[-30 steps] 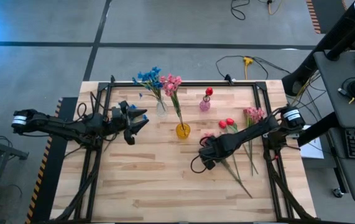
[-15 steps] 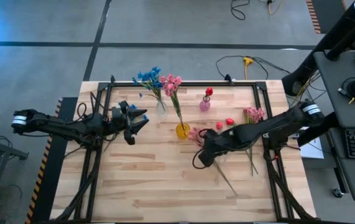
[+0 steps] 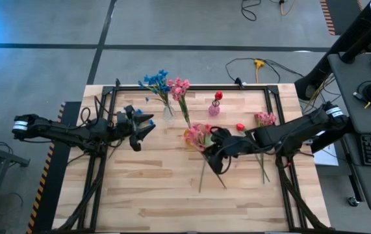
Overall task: Sort flowers into vase by color
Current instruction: Put the left pink flowers into the yellow vase
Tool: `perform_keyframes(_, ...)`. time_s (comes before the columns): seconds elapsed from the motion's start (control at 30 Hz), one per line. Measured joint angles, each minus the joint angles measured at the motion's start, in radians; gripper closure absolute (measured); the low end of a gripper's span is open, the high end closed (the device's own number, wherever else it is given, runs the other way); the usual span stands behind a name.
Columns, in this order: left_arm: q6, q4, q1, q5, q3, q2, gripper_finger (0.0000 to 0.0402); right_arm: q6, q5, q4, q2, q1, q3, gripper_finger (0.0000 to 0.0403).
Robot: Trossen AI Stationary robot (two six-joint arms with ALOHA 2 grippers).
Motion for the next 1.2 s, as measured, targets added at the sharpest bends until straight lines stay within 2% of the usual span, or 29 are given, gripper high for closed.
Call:
perform_keyframes(0.2,0.0,0.0,0.0,0.0,0.0,0.0,0.0187,-0.123,0.018,0.143,0.0,0.0,0.0,0.0371)
perform_keyframes(0.67,0.0,0.0,0.0,0.0,0.0,0.0,0.0186,-0.502,-0.018,0.522,-0.019,0.0,0.0,0.0371)
perform_keyframes(1.2,0.007,0.0,0.0,0.0,0.0,0.0,0.0186,-0.731,-0.039,0.695,-0.019,-0.019,-0.003,0.0371)
